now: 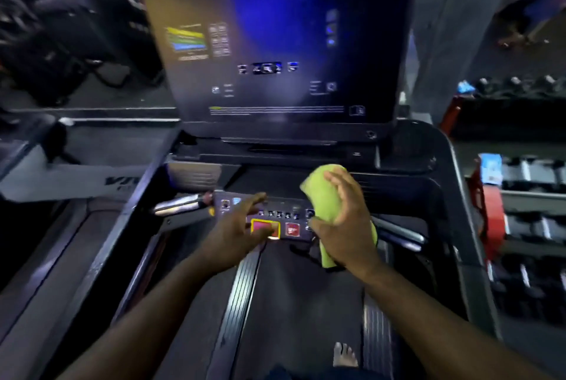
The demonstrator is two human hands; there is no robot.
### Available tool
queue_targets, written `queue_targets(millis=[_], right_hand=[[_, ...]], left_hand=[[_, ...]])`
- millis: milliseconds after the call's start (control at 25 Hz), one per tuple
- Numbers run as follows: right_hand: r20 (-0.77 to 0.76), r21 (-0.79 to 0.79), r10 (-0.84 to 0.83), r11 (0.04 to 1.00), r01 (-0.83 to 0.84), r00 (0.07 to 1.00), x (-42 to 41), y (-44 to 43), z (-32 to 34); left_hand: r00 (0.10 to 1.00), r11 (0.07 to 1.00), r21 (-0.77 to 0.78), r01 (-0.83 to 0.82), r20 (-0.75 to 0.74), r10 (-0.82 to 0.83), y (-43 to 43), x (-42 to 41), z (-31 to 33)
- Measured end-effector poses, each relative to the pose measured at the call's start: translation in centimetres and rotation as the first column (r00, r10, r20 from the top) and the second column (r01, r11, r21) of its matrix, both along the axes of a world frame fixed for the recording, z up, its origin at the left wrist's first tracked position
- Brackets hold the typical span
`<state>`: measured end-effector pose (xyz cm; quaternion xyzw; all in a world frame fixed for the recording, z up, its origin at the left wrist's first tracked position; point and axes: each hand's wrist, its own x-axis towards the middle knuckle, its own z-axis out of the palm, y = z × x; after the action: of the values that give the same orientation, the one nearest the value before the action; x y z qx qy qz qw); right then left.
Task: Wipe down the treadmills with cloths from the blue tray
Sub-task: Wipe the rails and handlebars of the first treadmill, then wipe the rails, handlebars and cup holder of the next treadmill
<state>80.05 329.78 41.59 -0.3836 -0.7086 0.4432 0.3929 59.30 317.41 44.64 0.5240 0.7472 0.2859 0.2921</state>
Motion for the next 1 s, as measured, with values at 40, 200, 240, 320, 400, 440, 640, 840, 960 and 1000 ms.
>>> queue_targets(millis=[40, 200, 240, 320, 400, 440, 640, 840, 960, 1000], right_hand=[[-0.089, -0.068, 0.070, 0.995, -0.076, 0.994, -0.7, -0.5, 1.5], [-0.657, -0.521, 0.131, 0.633, -0.573, 0.742, -6.3, -4.2, 6.4], [-0.709, -0.590, 0.069, 0.486, -0.645, 0.702, -7.9, -5.5, 6.9], [-0.721, -0.654, 0.081, 0.247, -0.715, 0.688, -10.8, -8.6, 7.3], [-0.686, -0.667, 0.207, 0.202, -0.717, 0.697, -13.3, -11.8, 7.7], [-0.654, -0.656, 0.288, 0.246, -0.714, 0.700, -14.7, -13.5, 7.9], [-0.159, -0.384, 0.637, 0.664, -0.642, 0.754, -20.9, -21.0, 8.4], [-0.229, -0.375, 0.539, 0.720, -0.584, 0.811, -26.0, -26.8, 8.3], [-0.210, -0.326, 0.598, 0.703, -0.632, 0.773, -28.0, -28.5, 8.7], [-0.196, -0.291, 0.593, 0.725, -0.624, 0.781, -28.4, -29.0, 9.0]], left_hand=[[0.981, 0.993, 0.004, -0.117, 0.159, 0.115, -1.0, -0.7, 0.9], [0.669, 0.907, -0.021, -0.420, 0.669, 0.325, -5.7, -2.4, 4.2], [0.604, 0.891, 0.000, -0.454, 0.735, 0.308, -7.3, -2.5, 5.1], [0.507, 0.846, 0.024, -0.533, 0.809, 0.296, -10.4, -2.9, 6.8], [0.459, 0.797, 0.053, -0.602, 0.840, 0.291, -13.9, -4.4, 7.3], [0.448, 0.769, 0.070, -0.635, 0.844, 0.294, -16.0, -5.6, 7.4], [0.423, 0.696, 0.102, -0.710, 0.853, 0.307, -26.8, -10.1, 7.0], [0.449, 0.635, 0.125, -0.762, 0.809, 0.380, -35.6, -14.0, 6.0], [0.543, 0.683, 0.072, -0.727, 0.669, 0.508, -39.1, -15.8, 5.7], [0.583, 0.706, 0.051, -0.707, 0.607, 0.540, -39.8, -16.1, 5.8]])
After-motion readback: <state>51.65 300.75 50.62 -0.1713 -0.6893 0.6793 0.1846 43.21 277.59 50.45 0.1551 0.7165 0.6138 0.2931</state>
